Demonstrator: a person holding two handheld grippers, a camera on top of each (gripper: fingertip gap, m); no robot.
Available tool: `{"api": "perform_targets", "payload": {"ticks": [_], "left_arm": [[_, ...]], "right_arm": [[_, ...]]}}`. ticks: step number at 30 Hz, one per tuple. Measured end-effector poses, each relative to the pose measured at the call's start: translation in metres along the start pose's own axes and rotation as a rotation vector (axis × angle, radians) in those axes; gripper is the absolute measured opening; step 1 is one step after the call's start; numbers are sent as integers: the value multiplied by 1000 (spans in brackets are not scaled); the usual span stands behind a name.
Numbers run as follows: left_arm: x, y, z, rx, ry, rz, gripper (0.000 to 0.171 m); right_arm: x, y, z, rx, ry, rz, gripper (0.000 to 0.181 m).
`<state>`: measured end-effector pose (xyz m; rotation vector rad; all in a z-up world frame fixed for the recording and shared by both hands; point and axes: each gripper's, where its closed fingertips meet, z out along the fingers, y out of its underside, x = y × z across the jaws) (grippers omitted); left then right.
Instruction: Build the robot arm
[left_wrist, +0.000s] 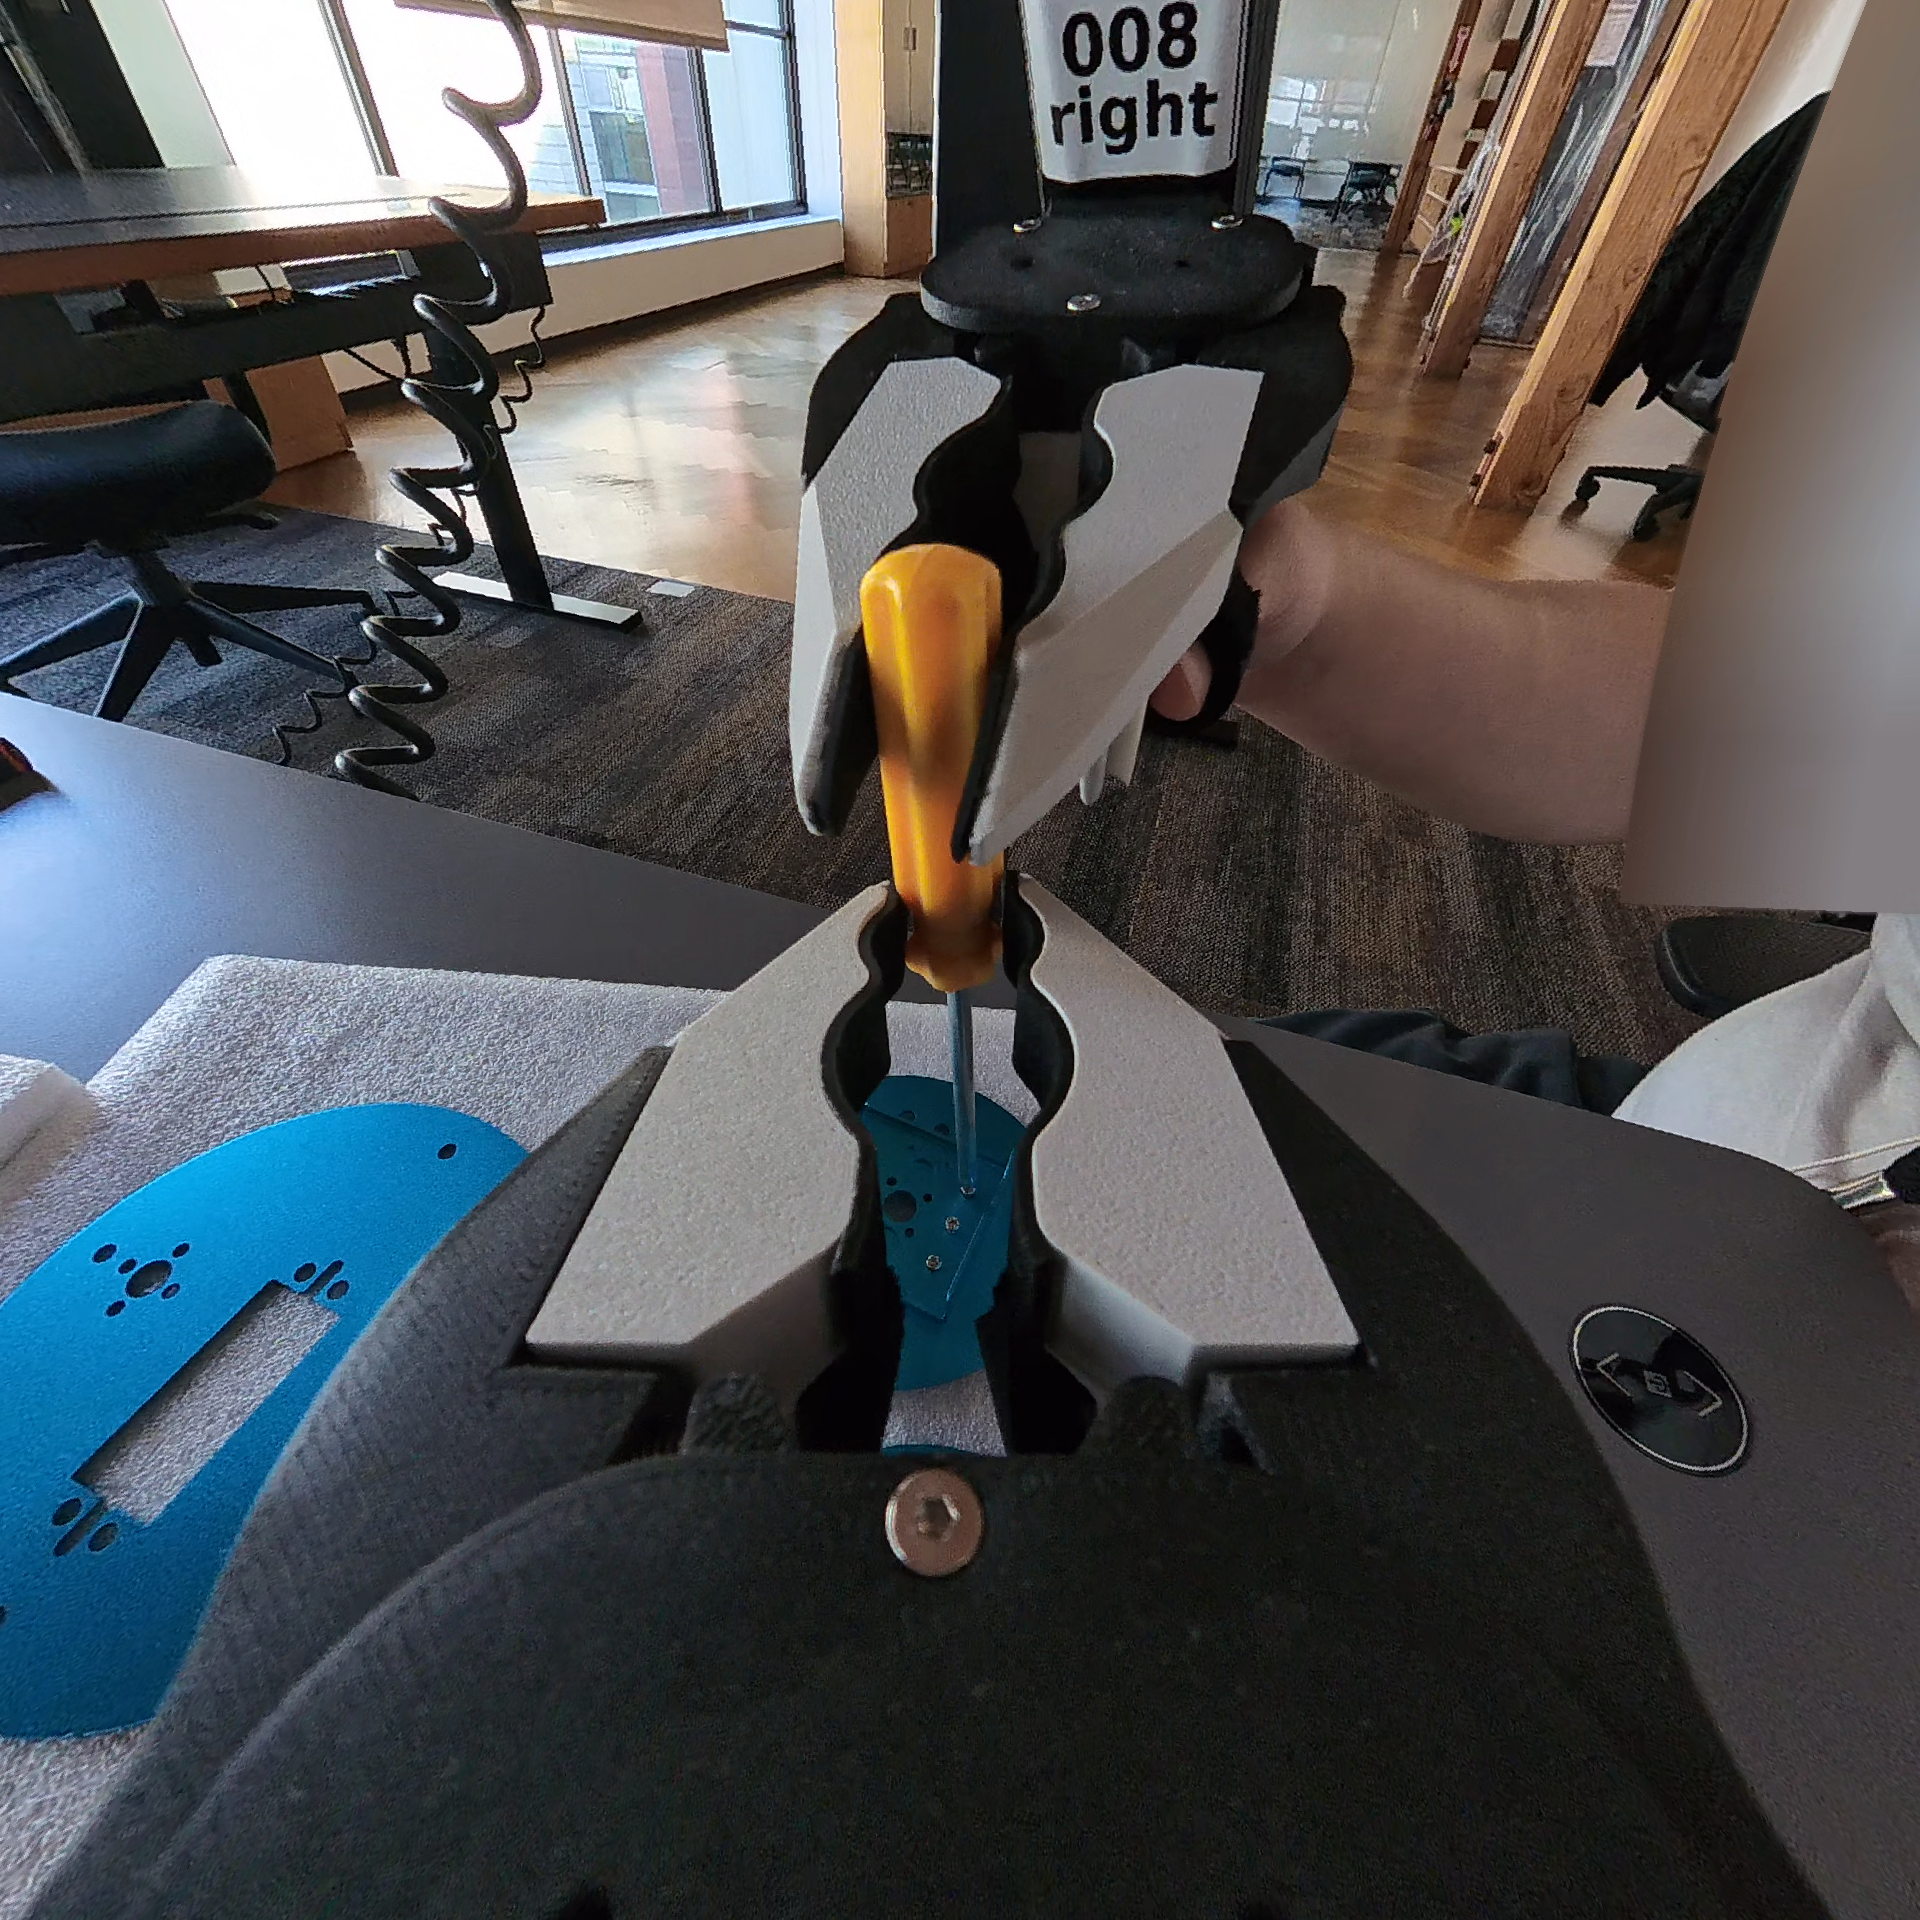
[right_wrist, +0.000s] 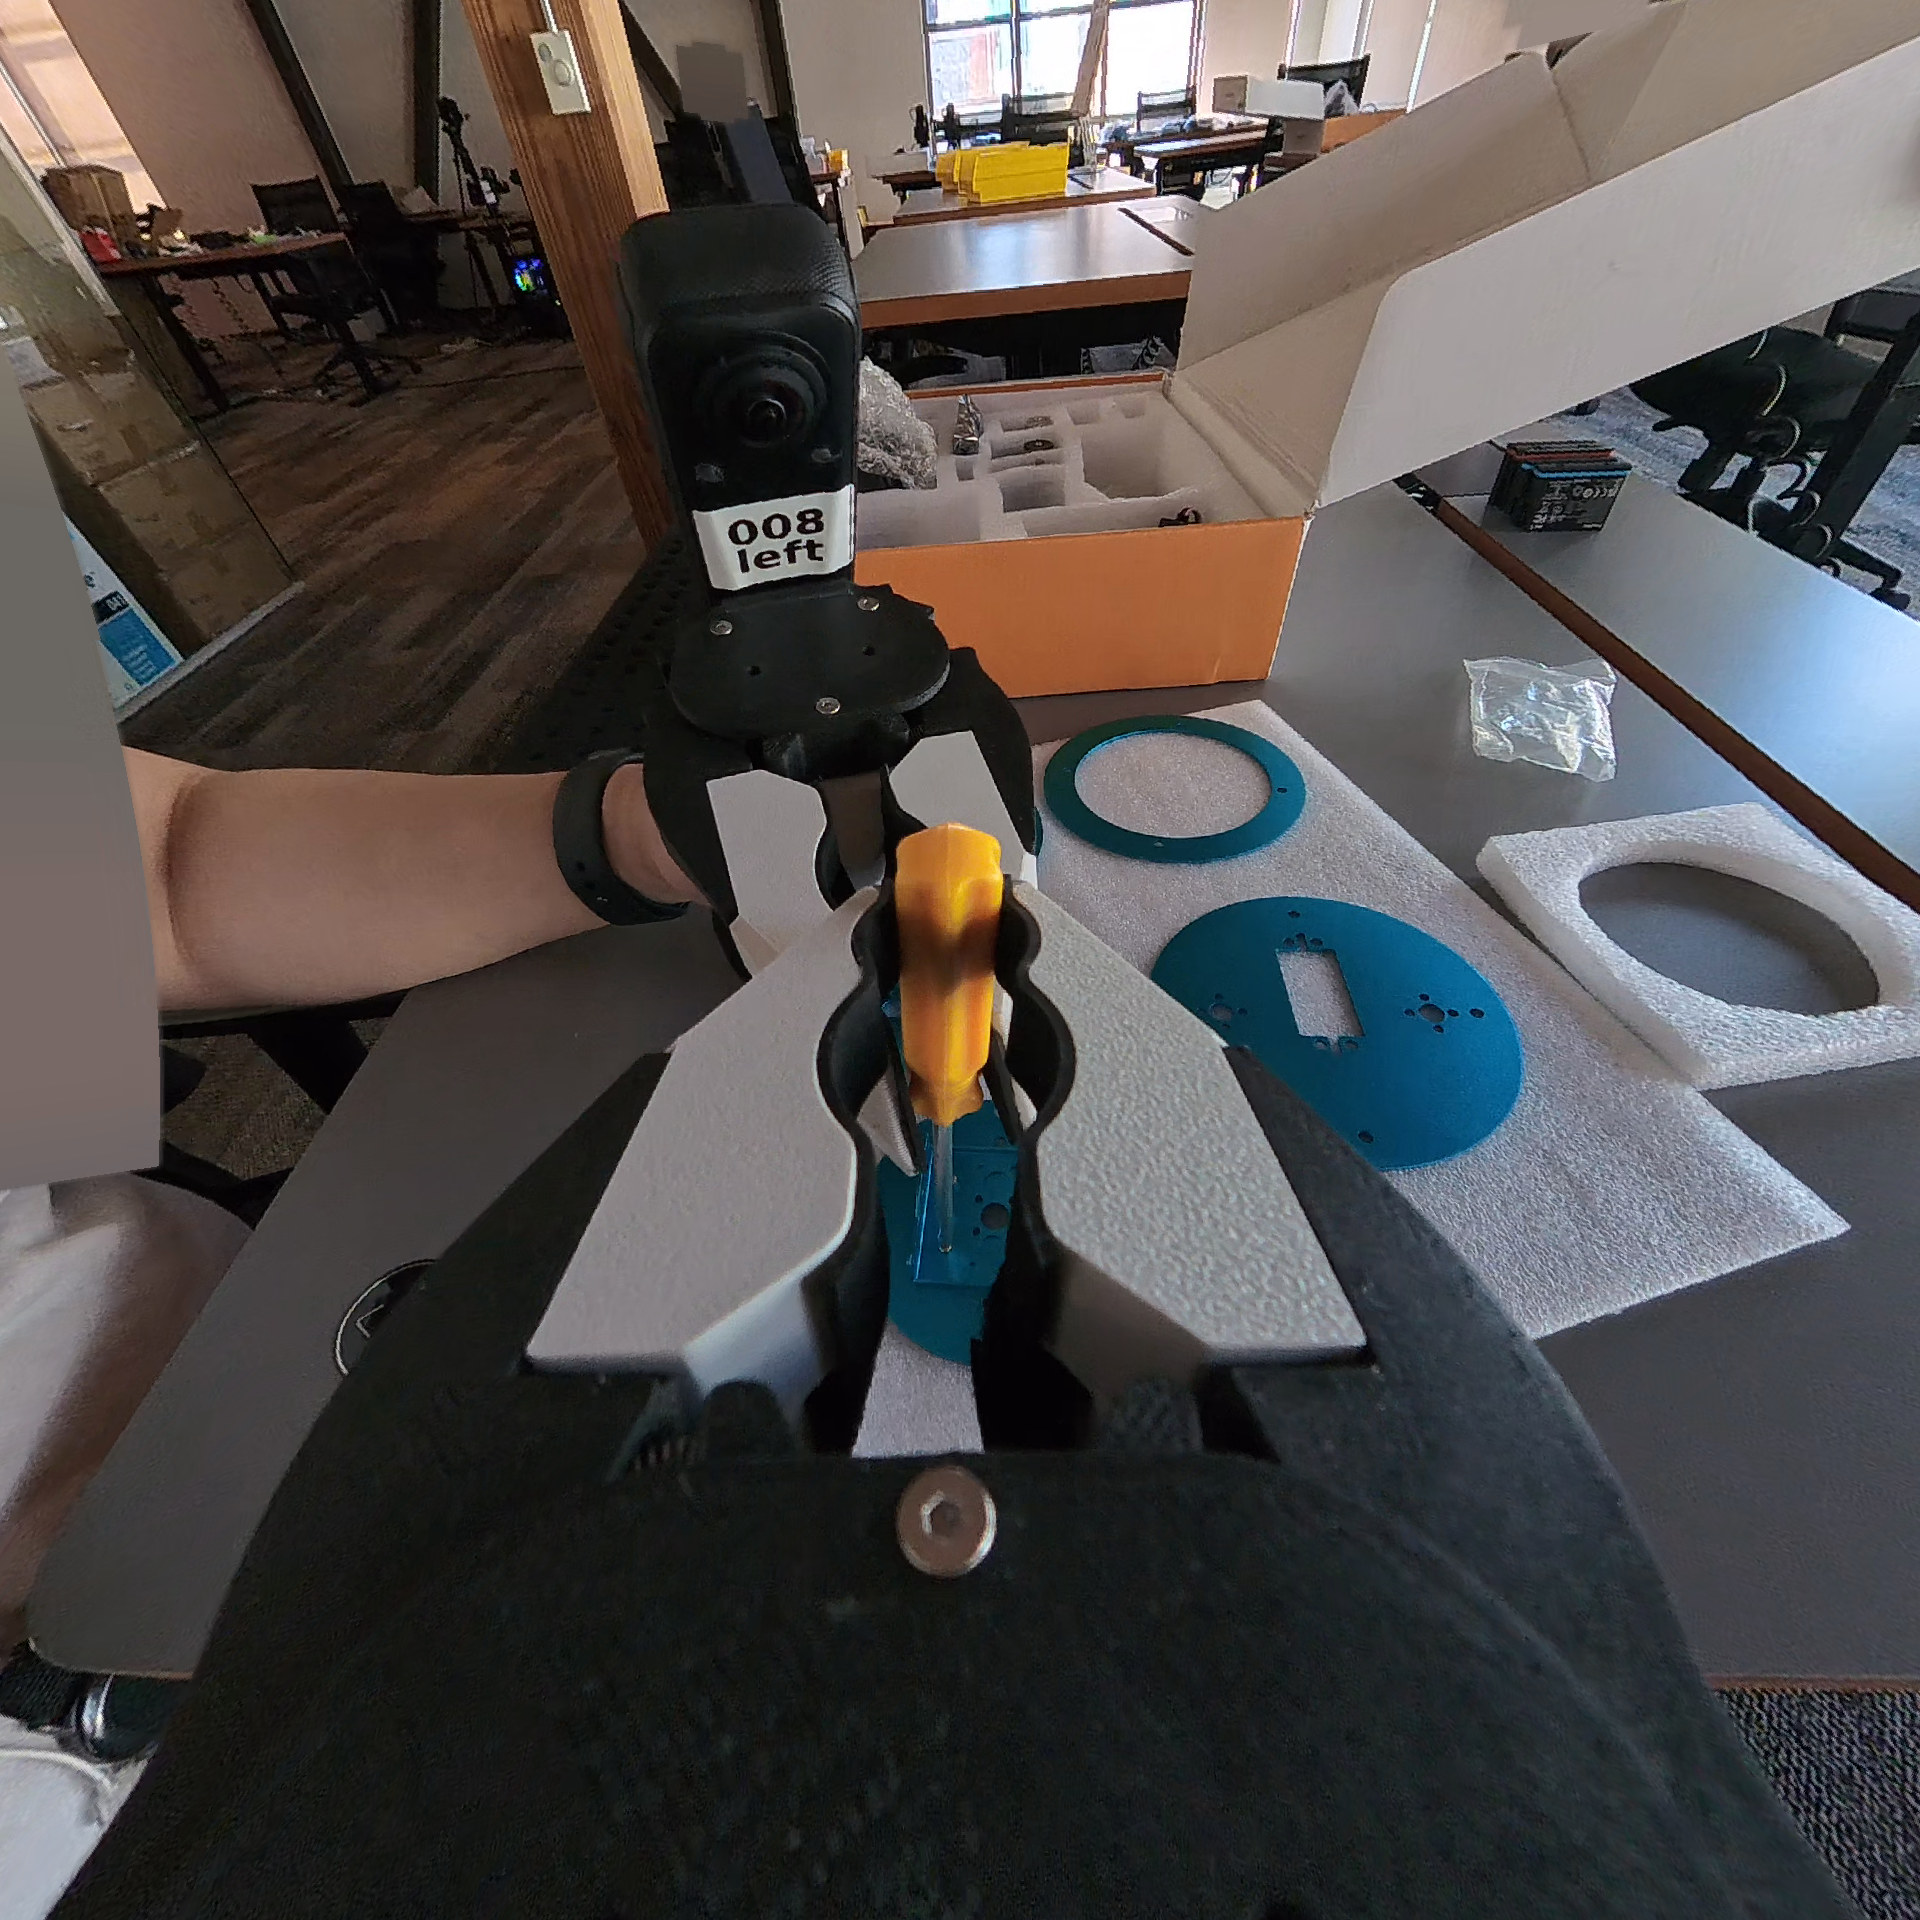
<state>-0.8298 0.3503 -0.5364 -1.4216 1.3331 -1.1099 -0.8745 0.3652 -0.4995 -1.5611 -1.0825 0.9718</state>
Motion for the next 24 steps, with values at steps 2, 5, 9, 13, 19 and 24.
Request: {"api": "perform_targets", "payload": {"ticks": [2,5,9,13,19,24], "left_arm": [[1,0,0,-1,4,-2,16],[2,0,0,-7,5,15,16],[5,1,0,-9,7,64,16],[6,1,0,-7,10,72,16],[8,1,-1,-6,14,88,16],[8,2,-1,-9,17,81,16]], "right_arm": [[0,0,0,1,-6,2,17],[-2,0,-1,8,-9,-16,17],[-8,1,-2,13,-25,-70,17],[-10,1,-2,0,-44,-86,17],[-14,2,0,-21,-64,-107,17],[-12,3,0,-39,-49,-90,17]]}}
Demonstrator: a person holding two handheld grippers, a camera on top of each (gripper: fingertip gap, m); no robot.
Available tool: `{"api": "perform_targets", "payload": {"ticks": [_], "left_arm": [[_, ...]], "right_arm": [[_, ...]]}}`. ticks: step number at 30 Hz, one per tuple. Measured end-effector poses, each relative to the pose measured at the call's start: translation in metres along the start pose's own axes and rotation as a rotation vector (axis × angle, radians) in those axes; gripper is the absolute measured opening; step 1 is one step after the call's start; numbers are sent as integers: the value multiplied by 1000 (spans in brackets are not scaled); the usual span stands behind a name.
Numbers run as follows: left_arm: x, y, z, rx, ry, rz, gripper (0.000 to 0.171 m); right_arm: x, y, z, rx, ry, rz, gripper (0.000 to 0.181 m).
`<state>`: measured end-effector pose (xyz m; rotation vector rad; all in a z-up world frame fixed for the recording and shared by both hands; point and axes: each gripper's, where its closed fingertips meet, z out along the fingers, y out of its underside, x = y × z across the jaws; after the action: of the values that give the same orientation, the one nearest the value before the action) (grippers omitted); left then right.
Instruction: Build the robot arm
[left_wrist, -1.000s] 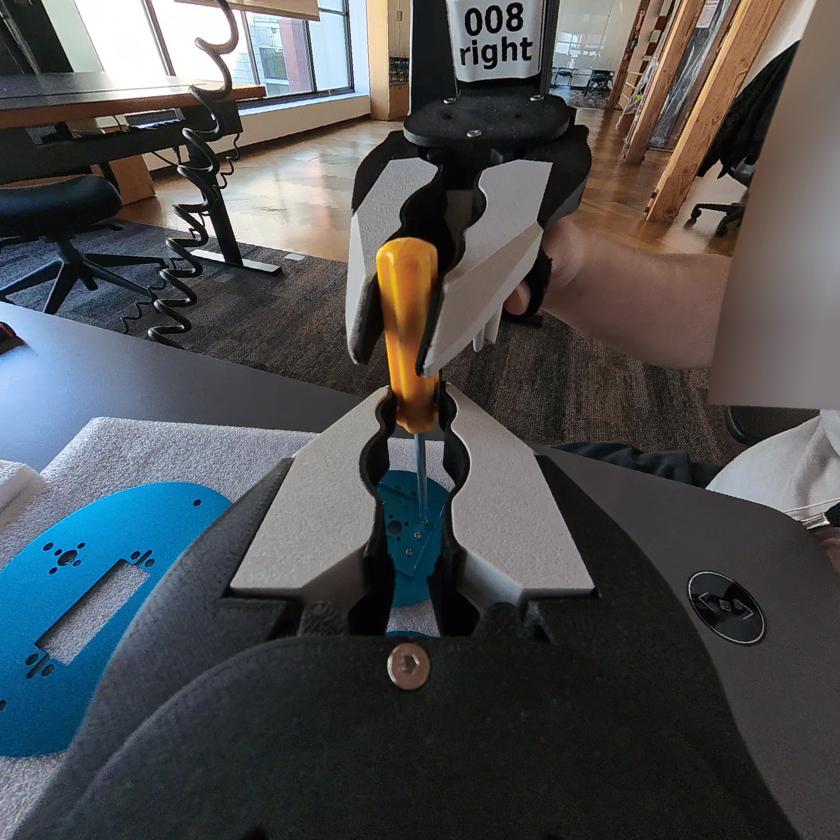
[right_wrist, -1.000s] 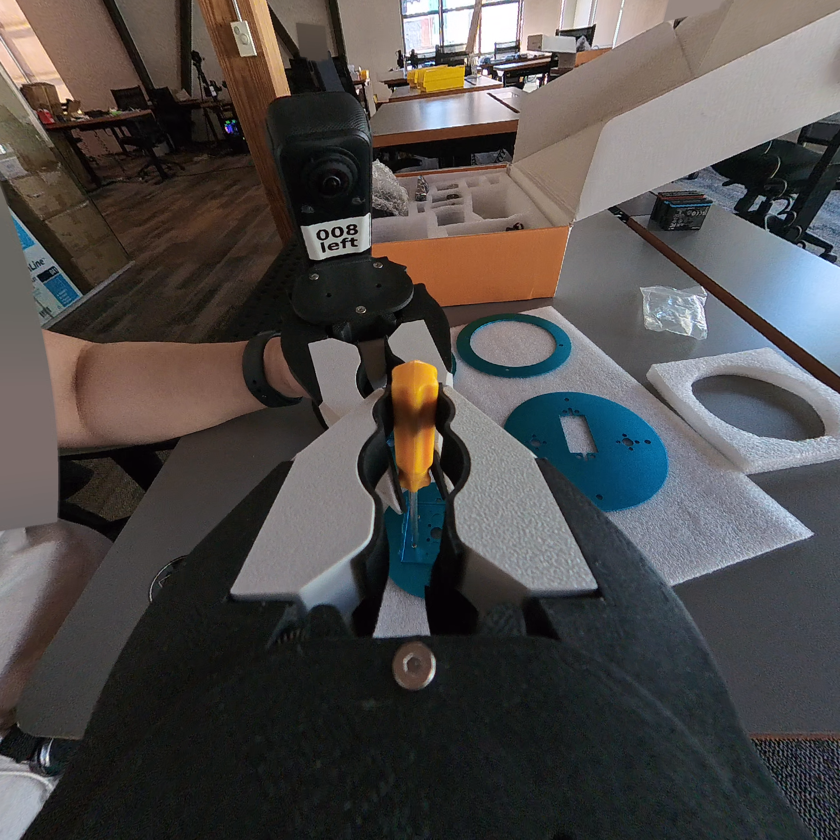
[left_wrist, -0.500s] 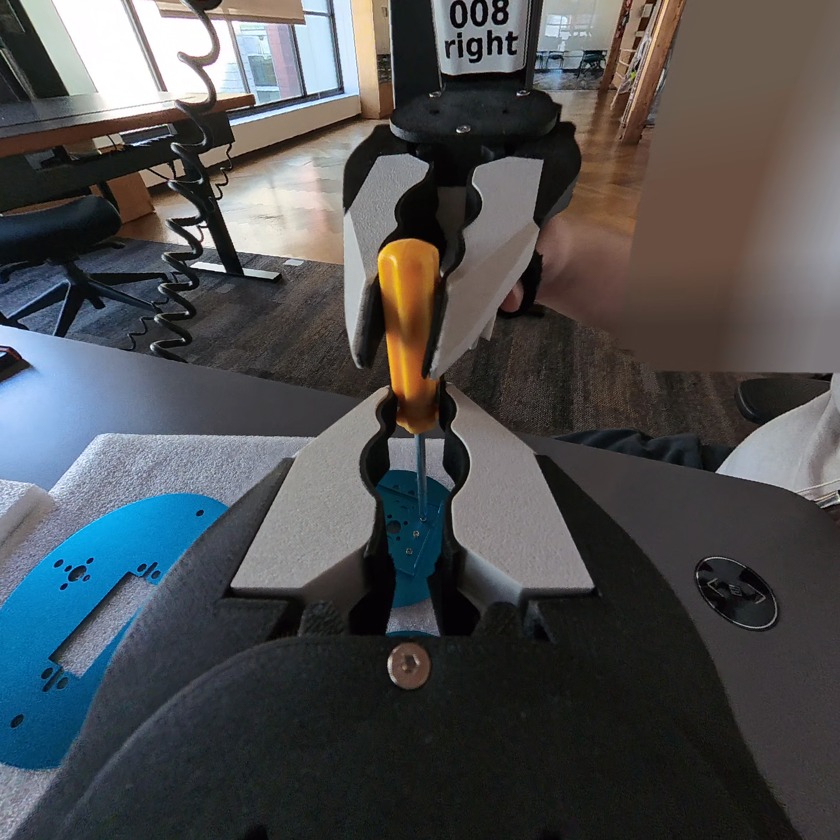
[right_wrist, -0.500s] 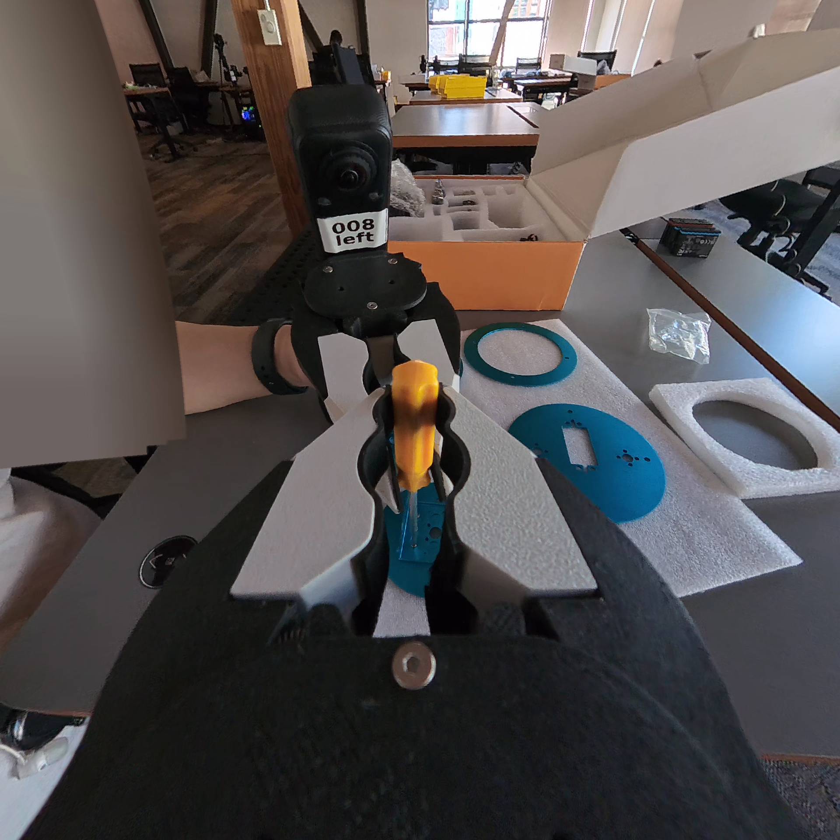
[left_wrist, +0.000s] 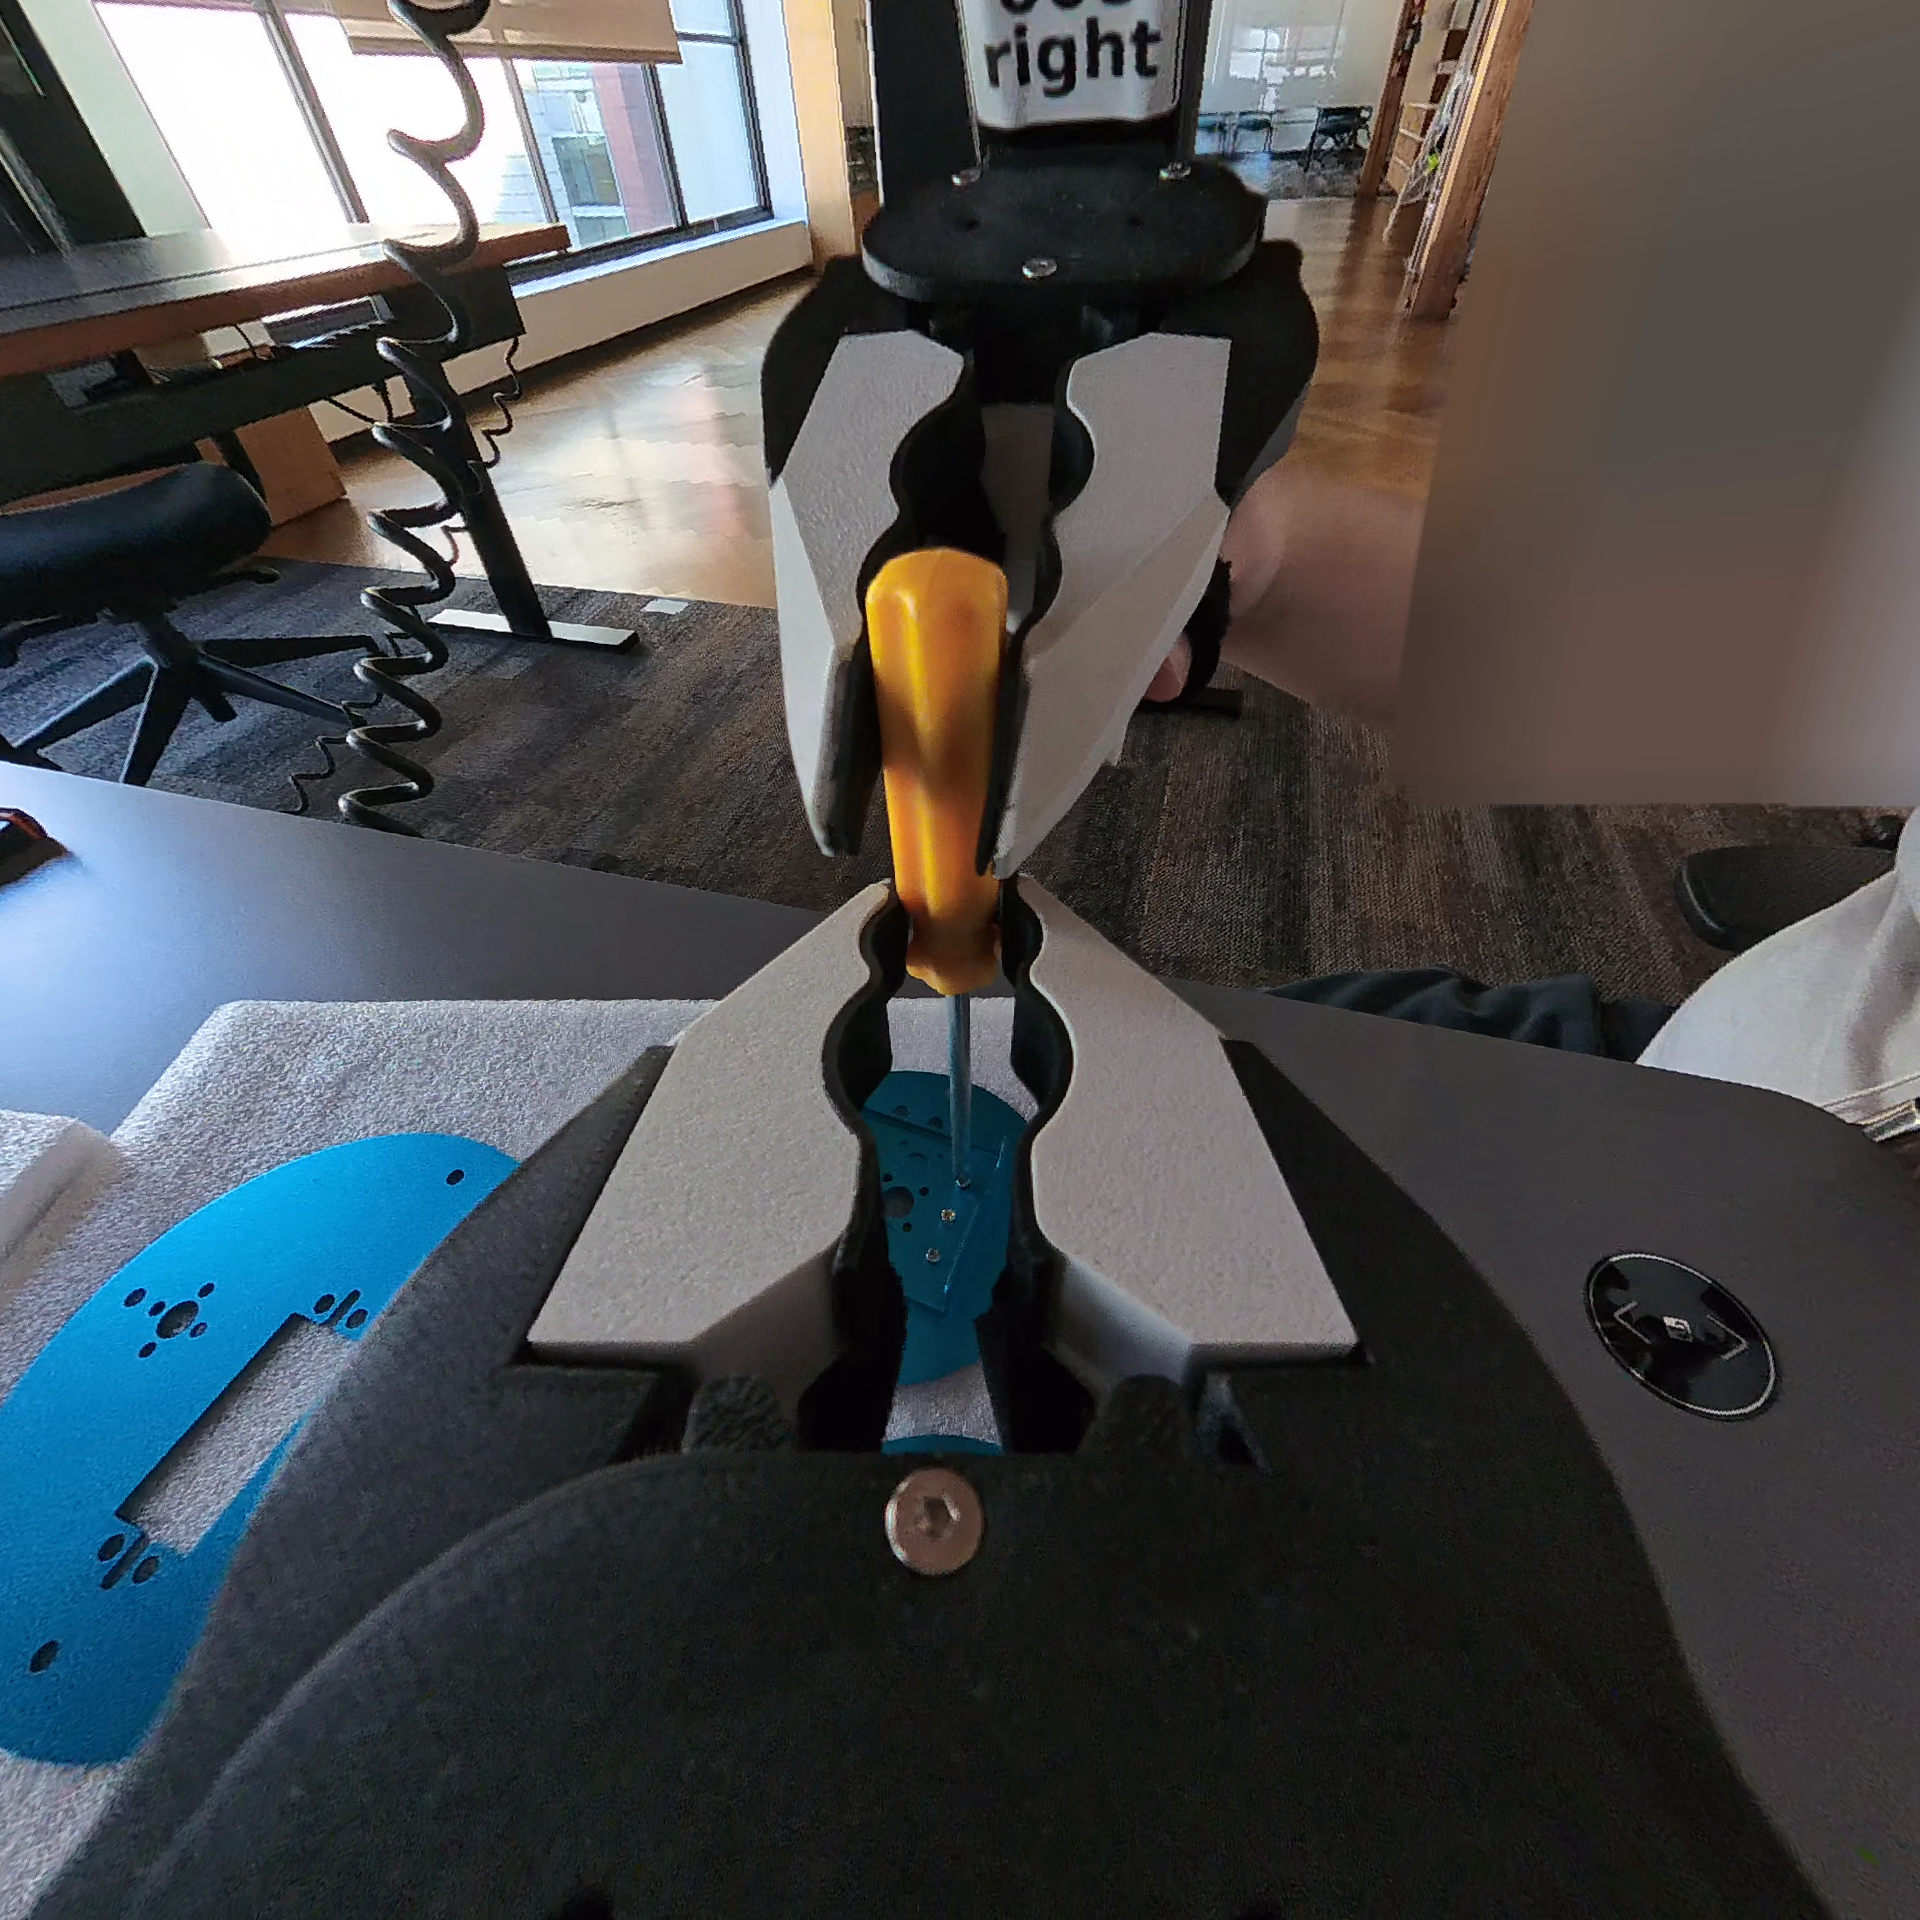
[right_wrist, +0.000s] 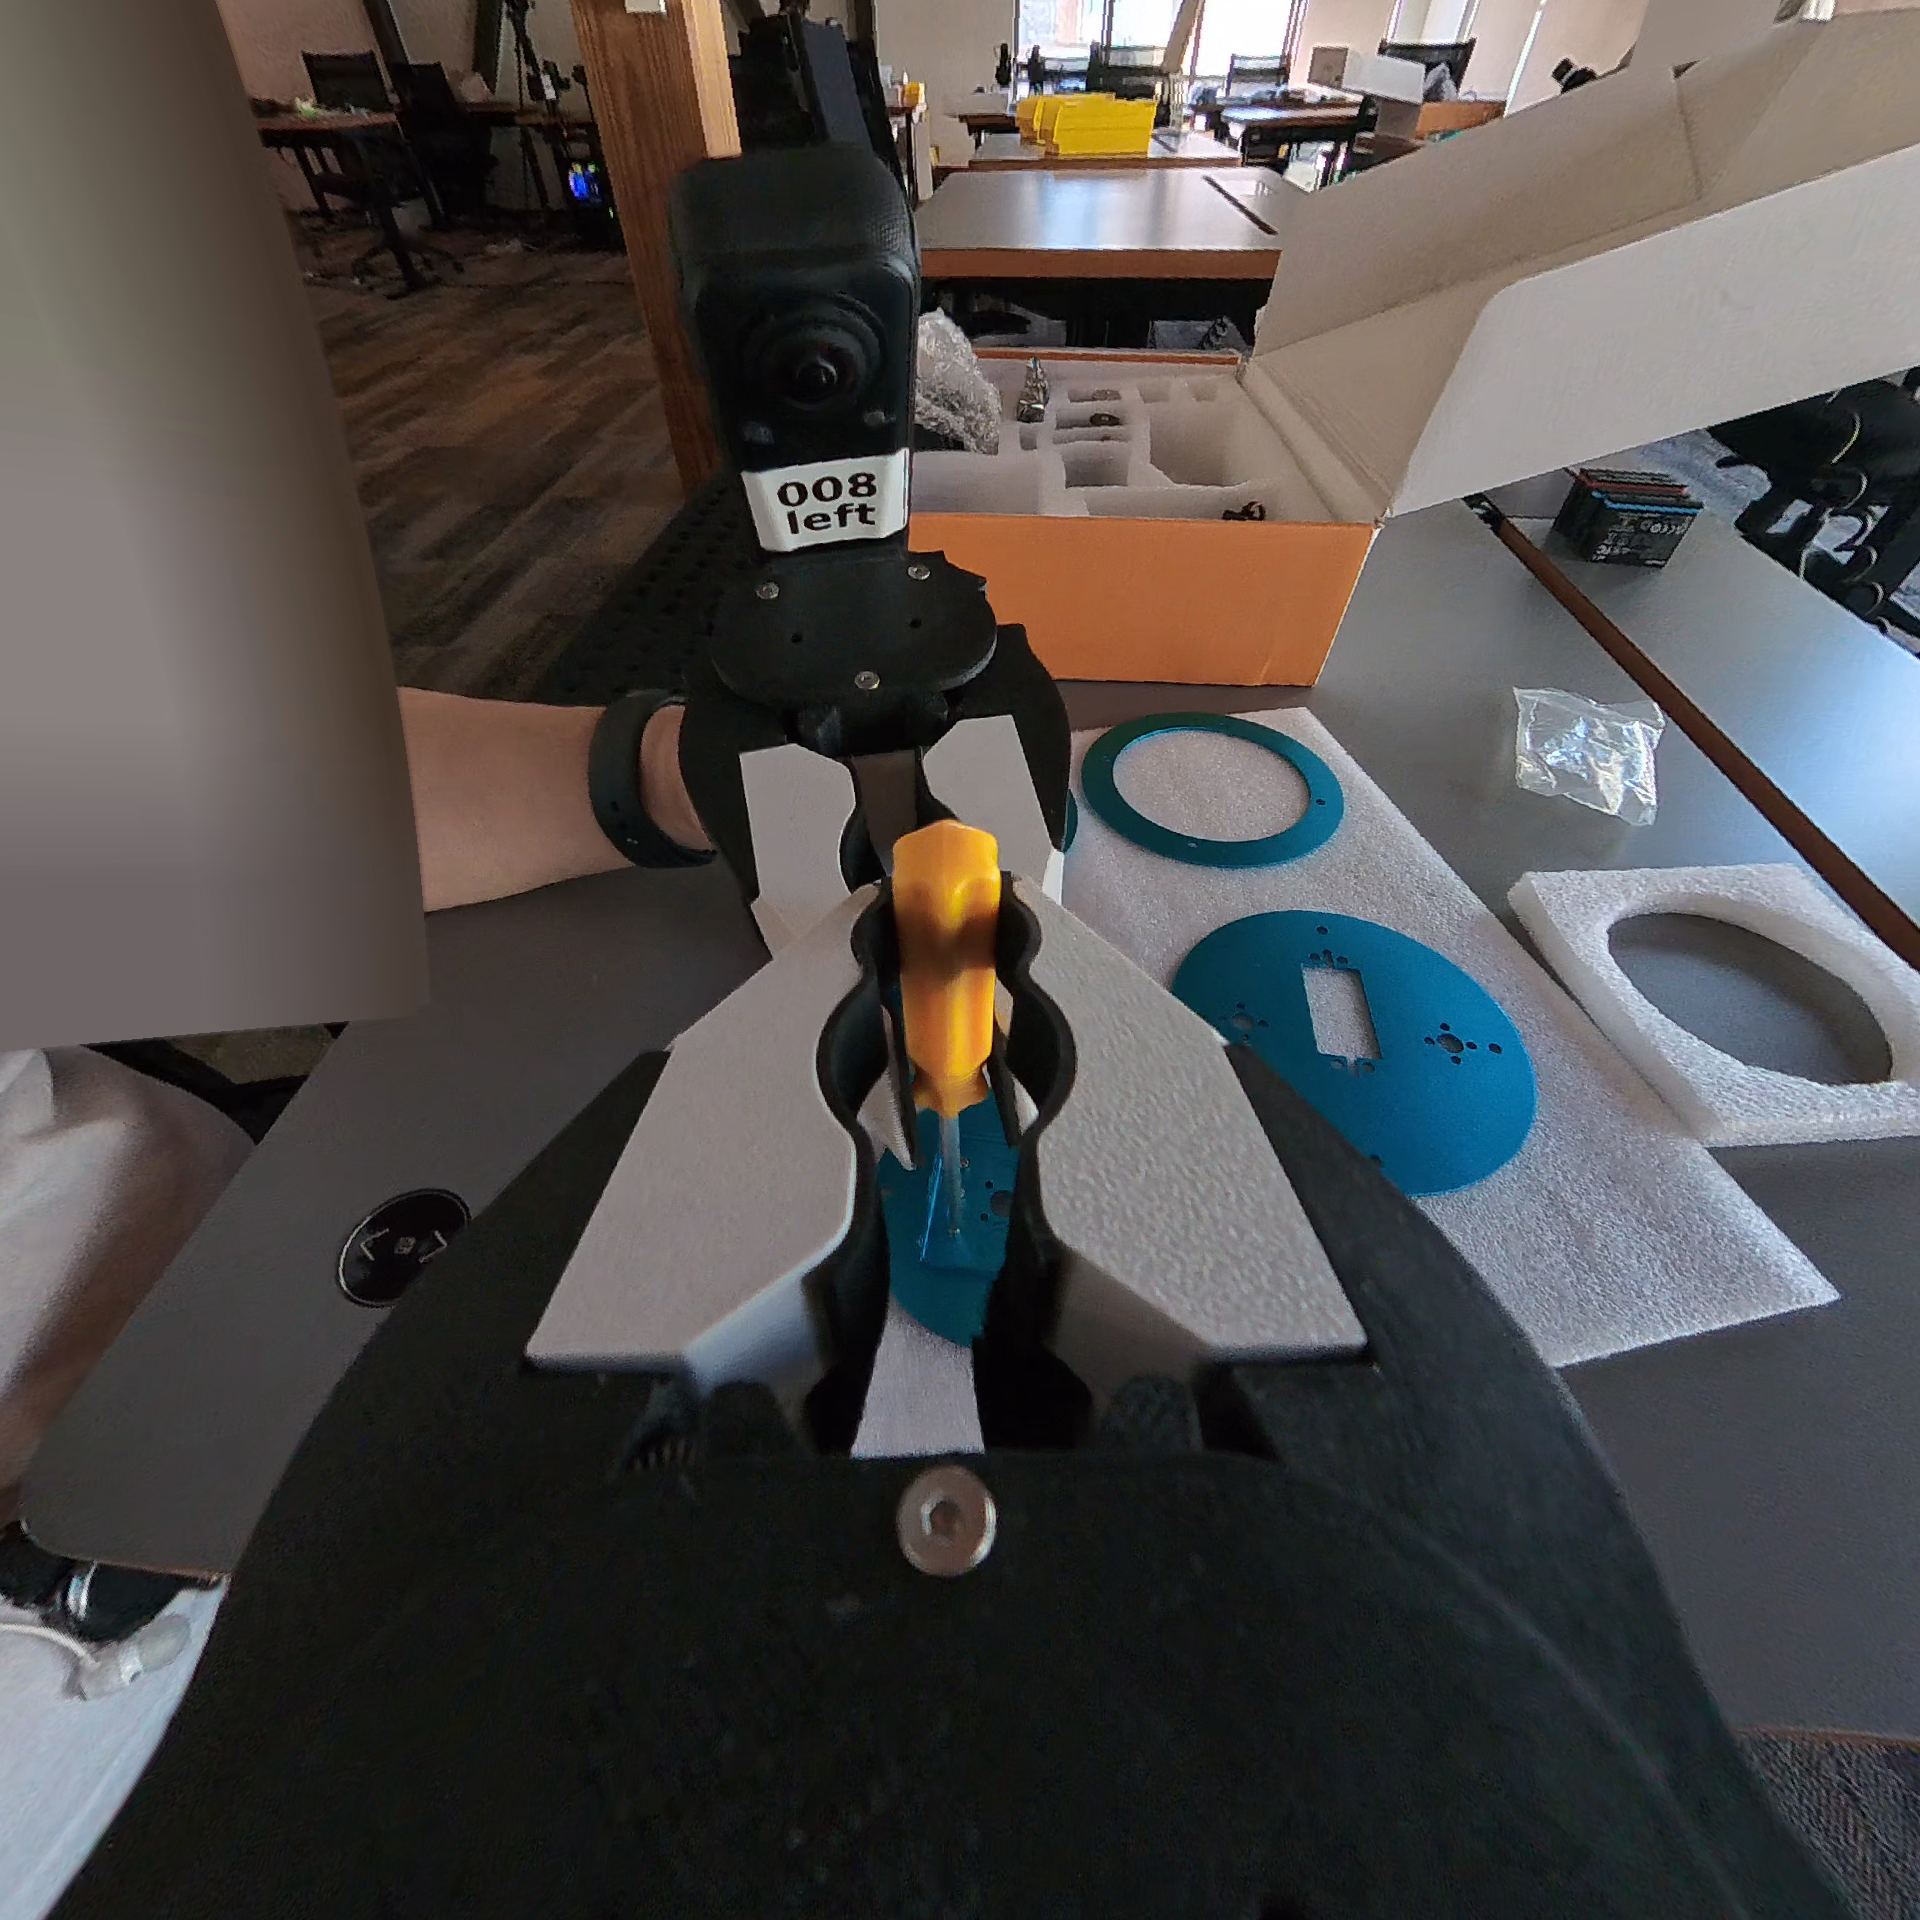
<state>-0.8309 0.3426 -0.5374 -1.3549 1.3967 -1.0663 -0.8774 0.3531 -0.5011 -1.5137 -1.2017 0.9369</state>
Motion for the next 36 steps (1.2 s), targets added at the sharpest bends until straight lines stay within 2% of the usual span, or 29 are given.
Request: {"api": "perform_targets", "payload": {"ticks": [3,6,9,12,16,20,28,36], "left_arm": [[0,0,0,1,7,6,16],[1,1,-2,-2,13,10,15],[2,1,-2,-6,15,17,16],[3,1,-1,-6,17,21,15],[3,2,-2,-6,20,16,15],[2,2,-2,2,23,7,15],[1,2,-3,10,26,-12,15],[1,2,-4,21,34,-22,15]], "right_arm": [[0,0,-1,-98,-1,-102,18],[-5,-16,-11,-181,-79,-241,23],[-12,-23,-21,-364,-188,-345,27],[-11,-15,-24,-597,-239,-464,21],[-10,-14,-21,-749,-276,-505,18],[-9,-13,-20,-850,-287,-496,17],[-7,-8,-17,-953,-302,-457,18],[-5,-5,-14,-992,-295,-463,19]]}}
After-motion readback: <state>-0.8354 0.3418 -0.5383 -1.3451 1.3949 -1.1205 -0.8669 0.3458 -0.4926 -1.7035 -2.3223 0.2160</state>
